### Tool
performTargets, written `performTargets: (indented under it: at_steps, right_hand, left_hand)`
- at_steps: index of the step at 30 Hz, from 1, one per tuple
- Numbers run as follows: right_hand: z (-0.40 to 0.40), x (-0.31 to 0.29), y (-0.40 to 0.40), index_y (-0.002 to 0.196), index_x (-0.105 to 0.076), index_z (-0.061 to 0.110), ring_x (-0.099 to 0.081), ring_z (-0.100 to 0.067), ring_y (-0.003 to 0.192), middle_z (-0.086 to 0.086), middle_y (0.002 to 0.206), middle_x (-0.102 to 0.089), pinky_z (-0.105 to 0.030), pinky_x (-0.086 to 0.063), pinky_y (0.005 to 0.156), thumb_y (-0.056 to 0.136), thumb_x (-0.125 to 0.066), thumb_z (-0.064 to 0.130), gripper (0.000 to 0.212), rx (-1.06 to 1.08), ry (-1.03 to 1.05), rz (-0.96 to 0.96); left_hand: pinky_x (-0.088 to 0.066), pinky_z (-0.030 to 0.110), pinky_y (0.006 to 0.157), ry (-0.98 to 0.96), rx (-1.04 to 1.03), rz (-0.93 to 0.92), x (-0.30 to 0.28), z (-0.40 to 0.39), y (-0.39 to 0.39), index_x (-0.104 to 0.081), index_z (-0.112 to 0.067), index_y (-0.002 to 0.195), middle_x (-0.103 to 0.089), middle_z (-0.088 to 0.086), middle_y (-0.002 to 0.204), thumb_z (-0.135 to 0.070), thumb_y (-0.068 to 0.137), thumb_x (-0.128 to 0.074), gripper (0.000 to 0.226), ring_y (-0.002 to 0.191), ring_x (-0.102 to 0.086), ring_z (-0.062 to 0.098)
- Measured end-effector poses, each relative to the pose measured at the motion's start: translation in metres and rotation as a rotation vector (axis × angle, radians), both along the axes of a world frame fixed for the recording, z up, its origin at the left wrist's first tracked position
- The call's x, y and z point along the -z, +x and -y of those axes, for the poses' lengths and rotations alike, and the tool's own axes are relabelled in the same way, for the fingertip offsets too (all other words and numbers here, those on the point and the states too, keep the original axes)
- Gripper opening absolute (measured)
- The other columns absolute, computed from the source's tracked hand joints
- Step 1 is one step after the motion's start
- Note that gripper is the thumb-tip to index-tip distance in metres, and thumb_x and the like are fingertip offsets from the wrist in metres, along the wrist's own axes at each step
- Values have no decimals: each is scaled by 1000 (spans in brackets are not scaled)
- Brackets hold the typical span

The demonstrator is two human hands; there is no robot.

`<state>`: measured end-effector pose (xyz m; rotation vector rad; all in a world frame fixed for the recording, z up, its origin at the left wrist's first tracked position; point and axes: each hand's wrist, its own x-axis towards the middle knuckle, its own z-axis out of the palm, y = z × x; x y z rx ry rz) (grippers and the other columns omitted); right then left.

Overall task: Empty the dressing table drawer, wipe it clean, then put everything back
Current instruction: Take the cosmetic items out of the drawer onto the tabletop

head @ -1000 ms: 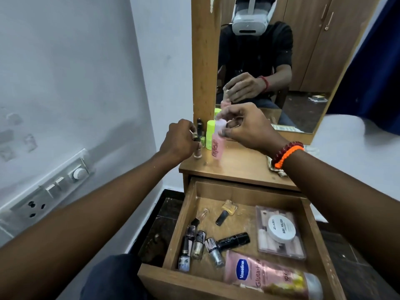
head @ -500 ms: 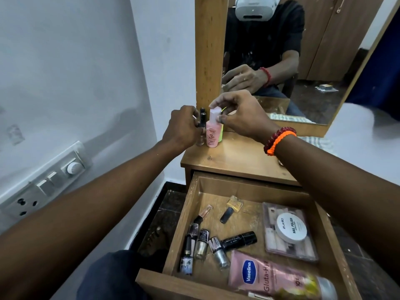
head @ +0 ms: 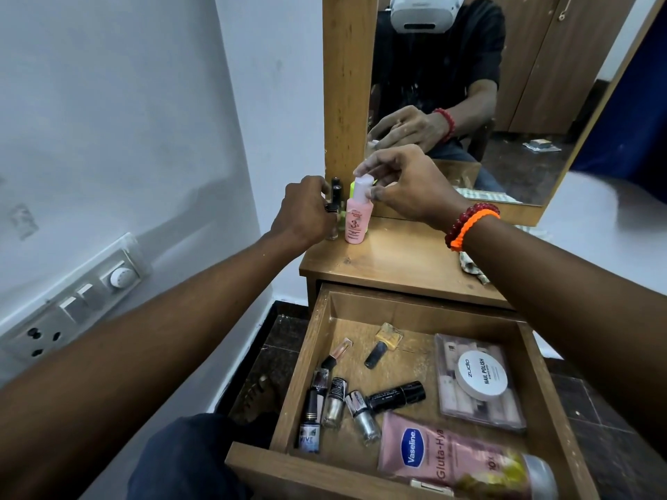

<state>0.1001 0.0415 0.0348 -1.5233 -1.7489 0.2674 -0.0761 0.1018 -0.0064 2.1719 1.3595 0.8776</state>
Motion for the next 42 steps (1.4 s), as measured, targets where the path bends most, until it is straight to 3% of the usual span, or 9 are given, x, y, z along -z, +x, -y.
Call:
performTargets:
  at_steps: [4, 14, 21, 25, 30, 32, 35, 38, 42]
  right_hand:
    - [1, 0, -3, 113, -75, 13, -68, -13, 102, -3, 110, -73, -38, -63, 85, 89, -74, 0, 28, 2, -13, -3]
    - [6, -1, -6, 122, -73, 15, -67, -21, 100, -6, 116, -71, -46, -62, 84, 85, -75, 6, 38, 8, -11, 34]
    - [18, 3, -4, 132, -65, 18, -64, -21, 101, -8, 119, -64, -39, -61, 86, 83, -78, 9, 52, 95, 4, 37]
    - [55, 24, -1, 113, -71, 18, -64, -14, 82, -4, 103, -65, -12, -52, 68, 80, -77, 4, 36, 173, 147, 6]
    - [119, 64, -9, 91, -76, 18, -65, -6, 72, 4, 86, -72, -13, -50, 60, 84, -76, 2, 17, -75, -74, 57]
    - [137, 81, -16, 93, -76, 23, -67, -5, 82, 8, 93, -72, -21, -57, 68, 85, -76, 8, 17, -140, -333, 136]
    - [153, 104, -22, 105, -74, 26, -60, -2, 93, 14, 105, -66, -16, -49, 72, 81, -80, 15, 26, -146, -545, 361]
    - [161, 119, -21, 116, -68, 20, -59, -10, 102, 6, 114, -65, -23, -53, 83, 82, -76, 11, 36, -136, -641, 424]
    - [167, 133, -14, 106, -71, 25, -59, -13, 101, 10, 104, -63, -28, -54, 85, 82, -69, 8, 29, -122, -641, 443]
  left_hand:
    - [-53, 28, 70, -17, -8, 1, 2, 1, -2, -57, -7, 130, -70, 16, 117, -5, 75, -85, 62, 96, -71, 28]
    - [-46, 25, 72, -15, -53, -23, 6, 4, -10, -55, -10, 134, -67, 12, 121, -18, 75, -88, 67, 101, -67, 25]
    - [-48, 26, 75, 15, -78, -59, 5, 22, -17, -58, -11, 130, -68, 10, 118, -20, 78, -85, 59, 98, -67, 23]
    - [-59, 33, 67, 15, -47, -73, 14, 59, -28, -65, -16, 104, -69, 5, 102, -14, 79, -80, 29, 82, -67, 18]
    - [-59, 34, 51, -299, 185, -428, 48, 116, -18, -59, -10, 85, -68, 11, 86, -4, 81, -73, 16, 56, -69, 20]
    - [-57, 31, 63, -266, 210, -568, 60, 131, -7, -53, -12, 86, -61, 10, 93, -3, 84, -71, 20, 75, -67, 19]
    - [-45, 42, 107, -190, 213, -686, 68, 144, 5, -57, -10, 85, -66, 15, 98, -2, 87, -62, 10, 105, -67, 29]
    - [-52, 39, 95, -152, 180, -768, 73, 149, 10, -66, -1, 110, -68, 19, 116, -3, 93, -57, 19, 111, -67, 31]
    - [-53, 37, 87, -116, 166, -834, 80, 154, 10, -60, -4, 126, -62, 17, 129, -16, 101, -49, 30, 118, -63, 30]
